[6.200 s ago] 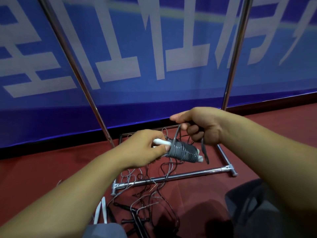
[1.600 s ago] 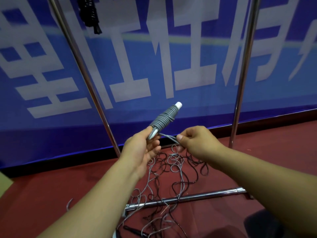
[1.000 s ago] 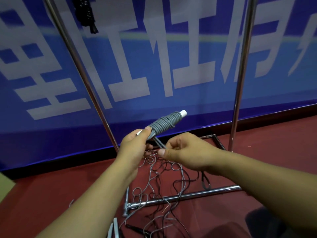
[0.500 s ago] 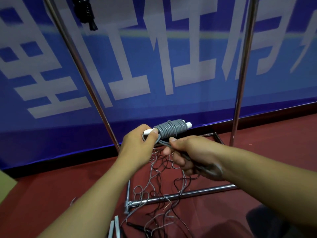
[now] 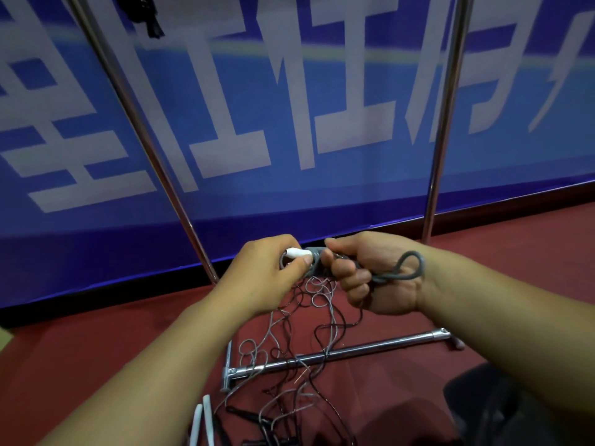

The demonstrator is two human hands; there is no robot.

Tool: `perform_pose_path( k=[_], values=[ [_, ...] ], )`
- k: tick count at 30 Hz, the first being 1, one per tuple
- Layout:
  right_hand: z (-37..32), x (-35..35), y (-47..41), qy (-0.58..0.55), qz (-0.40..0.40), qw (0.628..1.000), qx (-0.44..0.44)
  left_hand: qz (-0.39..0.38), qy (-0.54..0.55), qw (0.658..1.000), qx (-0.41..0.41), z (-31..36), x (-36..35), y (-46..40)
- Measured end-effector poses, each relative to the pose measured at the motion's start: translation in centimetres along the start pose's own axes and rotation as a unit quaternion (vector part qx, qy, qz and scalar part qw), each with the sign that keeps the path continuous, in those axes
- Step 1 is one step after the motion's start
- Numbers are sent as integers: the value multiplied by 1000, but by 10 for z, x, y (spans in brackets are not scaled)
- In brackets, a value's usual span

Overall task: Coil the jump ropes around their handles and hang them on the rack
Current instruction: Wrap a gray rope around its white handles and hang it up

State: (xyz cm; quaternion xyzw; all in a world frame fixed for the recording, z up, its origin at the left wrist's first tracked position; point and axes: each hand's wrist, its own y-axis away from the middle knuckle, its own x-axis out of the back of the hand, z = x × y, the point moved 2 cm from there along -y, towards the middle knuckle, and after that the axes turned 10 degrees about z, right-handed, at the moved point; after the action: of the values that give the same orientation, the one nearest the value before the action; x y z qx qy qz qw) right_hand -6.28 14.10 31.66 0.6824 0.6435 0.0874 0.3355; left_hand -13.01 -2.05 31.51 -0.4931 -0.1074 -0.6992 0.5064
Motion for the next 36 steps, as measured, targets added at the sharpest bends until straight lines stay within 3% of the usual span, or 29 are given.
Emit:
perform_pose_path(
  k=[13, 20, 28, 32, 36],
  values=[
    [-10, 15, 2, -51, -43, 993, -94, -118, -37, 990, -64, 13, -9, 5],
    [-16, 28, -3, -85, 3, 991, -104, -164, -31, 983, -79, 16, -14, 10],
    [-18, 34, -6, -85, 31, 989, -115, -161, -44, 981, -100, 25, -9, 13],
    [-17, 35, -9, -47, 54, 992, -102, -155, -49, 980, -117, 32, -6, 14],
    [-17, 35, -14, 87, 78, 992, -47, -155, -23, 980, -119, 35, -3, 16]
  ],
)
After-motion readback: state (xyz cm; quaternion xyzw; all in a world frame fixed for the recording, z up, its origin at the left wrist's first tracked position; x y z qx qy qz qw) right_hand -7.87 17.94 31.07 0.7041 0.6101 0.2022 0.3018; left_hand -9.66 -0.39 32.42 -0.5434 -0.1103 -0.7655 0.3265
